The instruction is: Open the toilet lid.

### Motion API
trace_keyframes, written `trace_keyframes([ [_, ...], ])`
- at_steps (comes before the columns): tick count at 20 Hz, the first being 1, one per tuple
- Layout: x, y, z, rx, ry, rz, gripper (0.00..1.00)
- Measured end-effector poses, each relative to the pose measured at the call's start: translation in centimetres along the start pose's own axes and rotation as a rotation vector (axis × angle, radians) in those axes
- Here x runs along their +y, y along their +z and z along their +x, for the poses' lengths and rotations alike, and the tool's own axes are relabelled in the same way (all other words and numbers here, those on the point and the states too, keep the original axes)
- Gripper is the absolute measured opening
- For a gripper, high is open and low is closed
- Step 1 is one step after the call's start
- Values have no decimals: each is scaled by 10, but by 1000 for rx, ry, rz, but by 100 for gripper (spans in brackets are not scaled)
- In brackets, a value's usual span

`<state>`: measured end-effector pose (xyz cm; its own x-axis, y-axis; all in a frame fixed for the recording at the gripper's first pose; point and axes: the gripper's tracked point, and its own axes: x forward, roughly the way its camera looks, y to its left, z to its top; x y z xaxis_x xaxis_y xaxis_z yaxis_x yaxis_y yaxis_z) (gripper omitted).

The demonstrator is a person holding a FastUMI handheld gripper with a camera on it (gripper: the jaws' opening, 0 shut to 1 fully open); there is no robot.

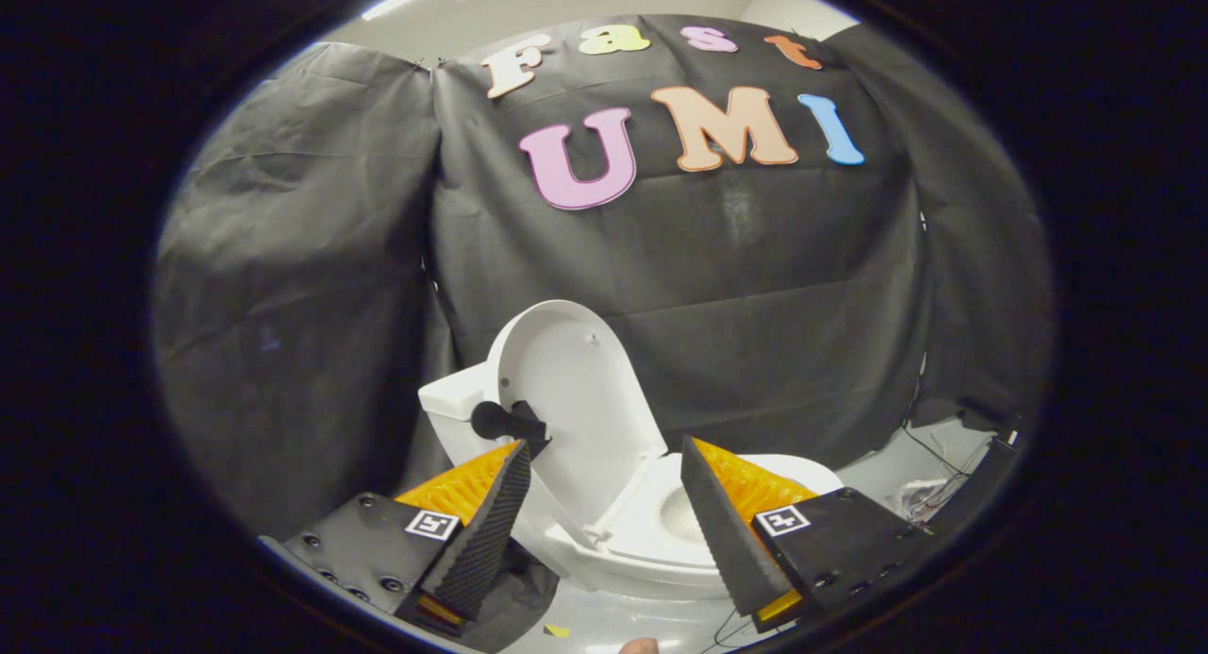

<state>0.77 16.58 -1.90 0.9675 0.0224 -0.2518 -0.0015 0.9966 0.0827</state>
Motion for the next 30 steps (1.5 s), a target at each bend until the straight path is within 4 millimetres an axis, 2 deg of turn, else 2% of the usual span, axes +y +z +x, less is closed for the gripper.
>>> trace_keyframes([
  [6, -29, 3, -37, -15, -22, 1, 98],
  [9, -37, 4, -53, -29, -21, -7, 98],
  [13, -46, 6, -78, -51, -1, -21, 98],
  [17, -46, 16, -93, -85, 43, -7, 98],
  [23, -63, 19, -121, -149, 64, -55, 98],
  [26, -77, 26, -128, -189, 51, -80, 98],
  [30, -80, 21, -122, -175, 61, -37, 98],
])
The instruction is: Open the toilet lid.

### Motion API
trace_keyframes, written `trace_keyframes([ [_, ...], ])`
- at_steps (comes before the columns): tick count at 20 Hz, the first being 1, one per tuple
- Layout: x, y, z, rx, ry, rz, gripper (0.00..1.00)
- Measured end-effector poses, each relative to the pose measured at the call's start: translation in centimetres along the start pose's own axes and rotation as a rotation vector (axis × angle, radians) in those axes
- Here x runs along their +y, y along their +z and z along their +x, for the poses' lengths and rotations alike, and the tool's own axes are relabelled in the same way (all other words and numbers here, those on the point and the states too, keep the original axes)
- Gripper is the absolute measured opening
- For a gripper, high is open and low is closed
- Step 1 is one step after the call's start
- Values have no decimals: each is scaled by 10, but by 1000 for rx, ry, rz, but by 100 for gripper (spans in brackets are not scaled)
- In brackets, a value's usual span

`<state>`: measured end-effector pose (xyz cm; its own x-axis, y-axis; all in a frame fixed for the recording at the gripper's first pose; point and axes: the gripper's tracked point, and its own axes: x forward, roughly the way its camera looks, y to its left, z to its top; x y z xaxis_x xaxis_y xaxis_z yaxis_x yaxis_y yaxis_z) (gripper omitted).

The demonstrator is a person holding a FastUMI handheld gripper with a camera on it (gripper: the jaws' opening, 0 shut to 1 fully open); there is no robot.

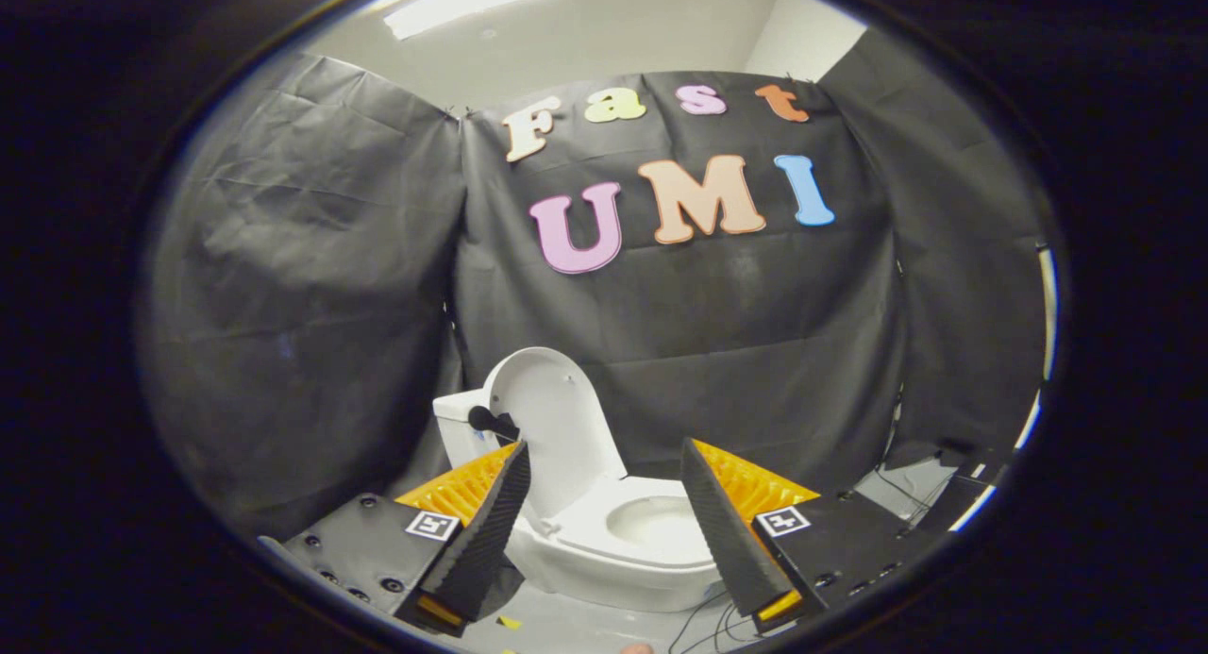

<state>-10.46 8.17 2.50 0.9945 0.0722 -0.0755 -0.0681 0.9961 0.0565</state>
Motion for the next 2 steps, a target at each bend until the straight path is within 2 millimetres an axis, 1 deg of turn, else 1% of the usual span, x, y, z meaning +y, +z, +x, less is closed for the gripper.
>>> trace_keyframes([
  [2, -1, -1, 3, 5, -1, 12, 98],
])
